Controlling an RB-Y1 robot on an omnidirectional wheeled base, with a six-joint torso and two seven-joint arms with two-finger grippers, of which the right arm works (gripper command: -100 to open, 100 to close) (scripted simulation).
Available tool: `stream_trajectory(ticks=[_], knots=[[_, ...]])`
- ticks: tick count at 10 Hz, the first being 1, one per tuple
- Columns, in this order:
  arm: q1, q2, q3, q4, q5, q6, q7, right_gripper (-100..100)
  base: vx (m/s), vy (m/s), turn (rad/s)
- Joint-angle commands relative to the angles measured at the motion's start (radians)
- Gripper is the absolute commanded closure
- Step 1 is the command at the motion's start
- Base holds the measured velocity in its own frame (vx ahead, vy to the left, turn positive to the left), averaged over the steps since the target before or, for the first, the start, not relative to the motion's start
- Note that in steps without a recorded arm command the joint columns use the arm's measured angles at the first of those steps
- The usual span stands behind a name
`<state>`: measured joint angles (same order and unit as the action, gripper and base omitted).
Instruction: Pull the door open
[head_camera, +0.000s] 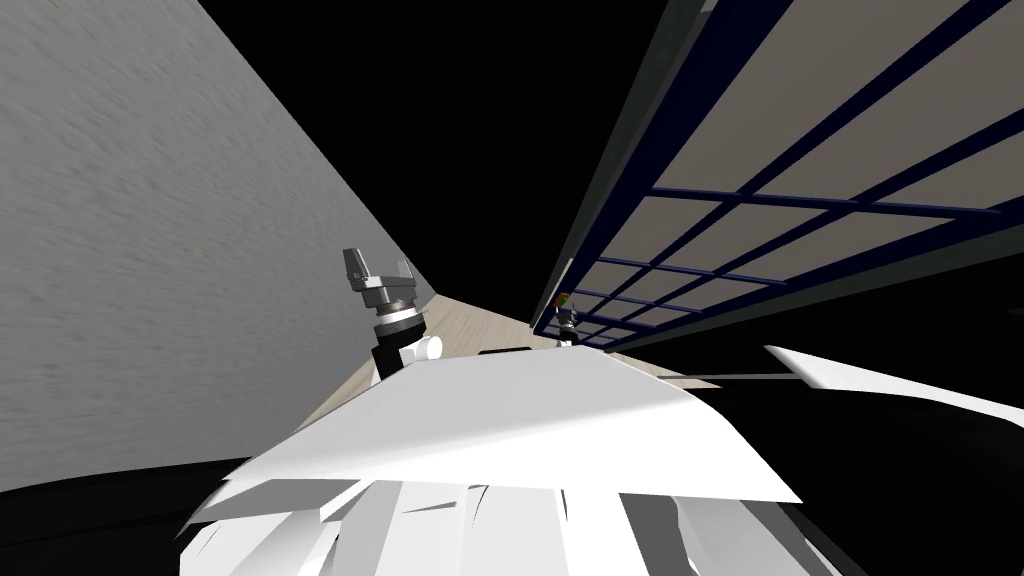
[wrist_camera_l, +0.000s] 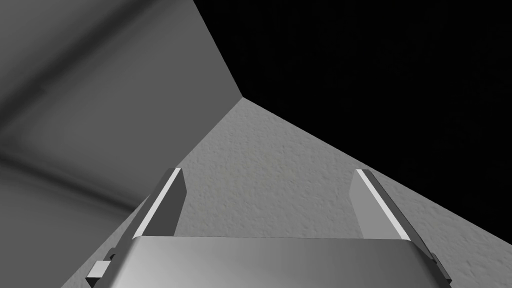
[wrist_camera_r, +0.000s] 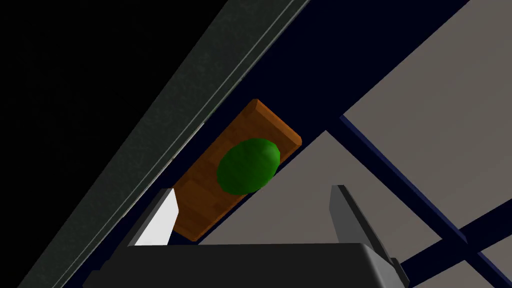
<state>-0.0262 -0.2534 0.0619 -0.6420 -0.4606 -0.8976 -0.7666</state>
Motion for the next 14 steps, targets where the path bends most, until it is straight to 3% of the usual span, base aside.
stream_trajectory(ticks=[1,3,6,14], knots=[[0.004,0.003,0.004,-0.012,-0.011,0.005,-0.036,-100,-0.062,-0.012,0.017],[0.003,0.011,0.017,-0.022,-0.046,0.008,-0.101,-100,-0.063,-0.011,0.04],[0.003,0.015,0.024,-0.027,-0.063,0.009,-0.16,-100,-0.051,-0.014,0.025],[0.0,0.038,0.06,-0.054,-0.158,0.018,-0.385,-100,-0.058,-0.011,0.034]])
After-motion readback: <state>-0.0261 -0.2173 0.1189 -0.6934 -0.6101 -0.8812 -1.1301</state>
